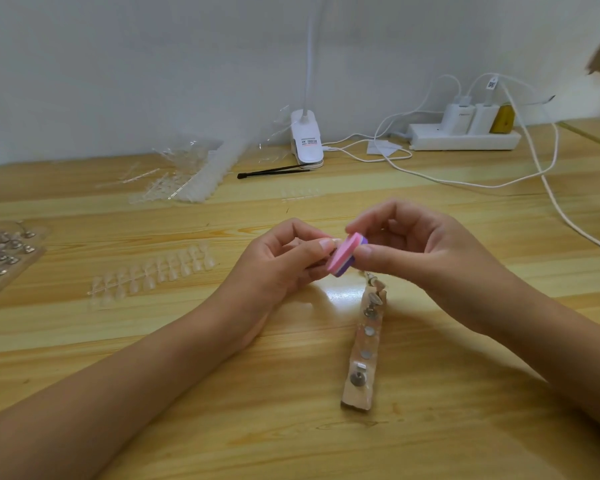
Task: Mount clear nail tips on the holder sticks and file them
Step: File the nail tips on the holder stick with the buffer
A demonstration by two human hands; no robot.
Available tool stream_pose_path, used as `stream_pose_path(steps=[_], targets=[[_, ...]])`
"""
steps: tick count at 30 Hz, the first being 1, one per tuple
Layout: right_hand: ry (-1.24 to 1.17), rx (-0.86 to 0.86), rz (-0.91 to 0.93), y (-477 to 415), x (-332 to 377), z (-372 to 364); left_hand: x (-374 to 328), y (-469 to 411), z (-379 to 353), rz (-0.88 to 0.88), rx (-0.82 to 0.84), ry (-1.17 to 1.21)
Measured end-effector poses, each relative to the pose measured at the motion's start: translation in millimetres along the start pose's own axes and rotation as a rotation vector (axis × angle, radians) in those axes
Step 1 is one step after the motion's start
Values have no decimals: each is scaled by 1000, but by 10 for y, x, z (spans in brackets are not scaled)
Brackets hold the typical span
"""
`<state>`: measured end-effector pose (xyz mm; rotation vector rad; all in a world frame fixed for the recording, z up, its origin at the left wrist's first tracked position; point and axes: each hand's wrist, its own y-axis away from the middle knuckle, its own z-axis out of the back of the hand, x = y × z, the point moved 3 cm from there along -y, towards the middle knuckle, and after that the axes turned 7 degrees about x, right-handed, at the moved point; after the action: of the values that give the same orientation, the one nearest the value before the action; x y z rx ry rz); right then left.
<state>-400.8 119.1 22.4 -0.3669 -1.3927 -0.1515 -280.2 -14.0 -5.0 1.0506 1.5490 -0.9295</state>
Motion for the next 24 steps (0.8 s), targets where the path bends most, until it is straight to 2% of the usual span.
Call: stream_pose_path(steps=[4,7,10,14,18,21,24], targets=[[-36,-90,41,4,13,-3,4,-10,8,9,-16,22],[2,-71,27,6,13,-43,8,-12,7,2,-25,35],[-49,-136,66,5,20,-32,2,-14,3,2,-39,28],[-7,-94,50,-4,-8,-93,9,-18,8,-3,-57,38],[-134,-176,78,-1,-14,-43,6,-11,-7,-1,-44,5],[-92,-85,76,0,12,-68,9,-14,-7,-12,-48,5],[-129,-142,95,-11,51,34,0,-10,-5,-15,-48,28]])
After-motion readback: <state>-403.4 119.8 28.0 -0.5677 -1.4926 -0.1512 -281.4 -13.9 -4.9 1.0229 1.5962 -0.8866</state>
